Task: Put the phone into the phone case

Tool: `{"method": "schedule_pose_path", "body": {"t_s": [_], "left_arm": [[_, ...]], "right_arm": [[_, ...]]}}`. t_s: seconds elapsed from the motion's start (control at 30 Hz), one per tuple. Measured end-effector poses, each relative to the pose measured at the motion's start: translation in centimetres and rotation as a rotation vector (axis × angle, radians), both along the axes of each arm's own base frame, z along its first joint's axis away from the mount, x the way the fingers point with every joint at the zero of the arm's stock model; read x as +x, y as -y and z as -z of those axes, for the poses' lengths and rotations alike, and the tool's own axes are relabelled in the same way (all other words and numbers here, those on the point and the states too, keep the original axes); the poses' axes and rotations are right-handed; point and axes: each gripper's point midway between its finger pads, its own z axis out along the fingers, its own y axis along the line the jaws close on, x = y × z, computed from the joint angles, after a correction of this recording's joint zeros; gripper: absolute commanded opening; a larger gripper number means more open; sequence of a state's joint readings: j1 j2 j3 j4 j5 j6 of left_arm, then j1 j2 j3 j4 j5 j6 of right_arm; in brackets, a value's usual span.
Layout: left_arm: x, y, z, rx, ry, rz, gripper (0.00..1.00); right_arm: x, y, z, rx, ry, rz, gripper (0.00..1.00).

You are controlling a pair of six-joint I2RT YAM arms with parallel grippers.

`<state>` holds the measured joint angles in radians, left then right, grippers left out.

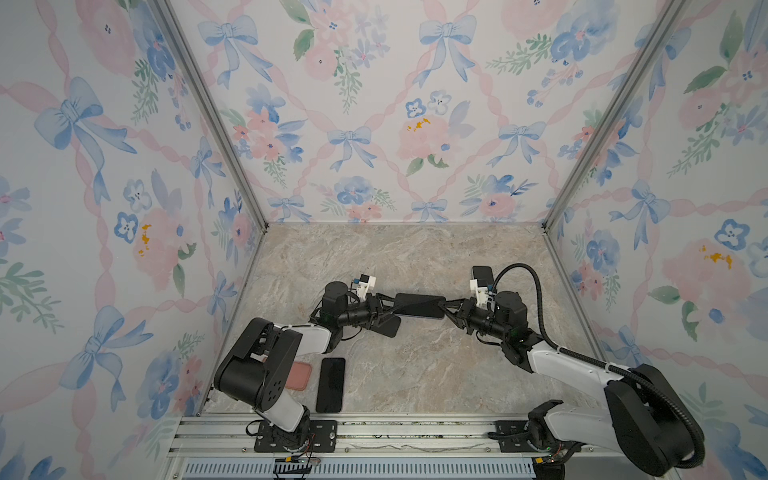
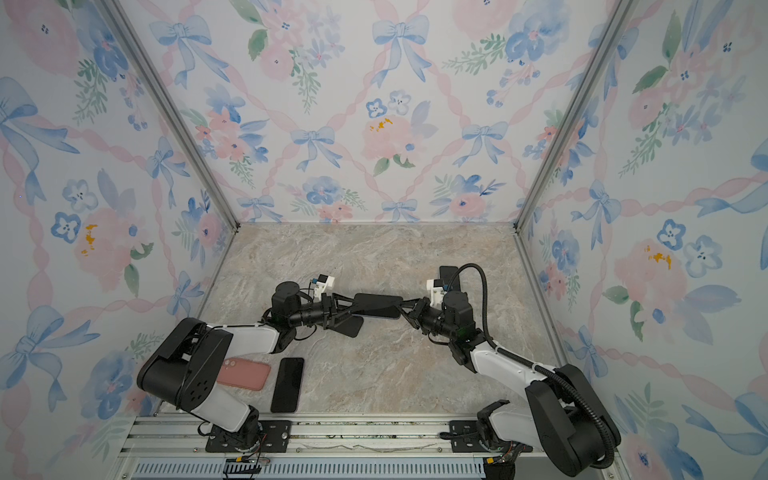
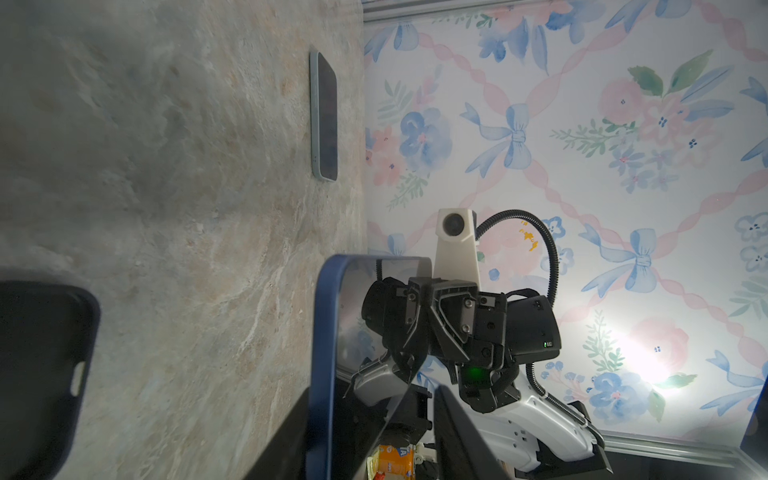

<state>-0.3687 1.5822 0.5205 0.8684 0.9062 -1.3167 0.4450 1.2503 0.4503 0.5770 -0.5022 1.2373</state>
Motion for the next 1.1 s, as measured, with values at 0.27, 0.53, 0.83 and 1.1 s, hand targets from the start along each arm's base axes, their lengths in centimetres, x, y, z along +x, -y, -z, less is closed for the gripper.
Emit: {"method": "schedule_pose_path", "body": {"t_s": [0.27,0.53,0.83,1.1], "left_arm": [[1.0,-2.3,1.8,0.07,0.009,-0.059,0.58],[4.2,-5.5,3.5,0.356,0.033,-0.159,0.72],[6.6,-12.2,5.6,0.628,-0.011,-0.292,0.8],[7.4,-13.4,8.5,0.738,-0.07,-0.274,0.82]], "right_arm": [[-0.3,0.4,1.4,-0.066,-0.04,0.004,0.04],[-0.5,0.9,2.6,-0.104,-0.068,0.006,0.04],[-0.1,0.7,3.6,-0.131,-0.077,-0.013,0.03],[0.4,0.3,3.1,-0.152,-0.043,-0.037,0.03]]}}
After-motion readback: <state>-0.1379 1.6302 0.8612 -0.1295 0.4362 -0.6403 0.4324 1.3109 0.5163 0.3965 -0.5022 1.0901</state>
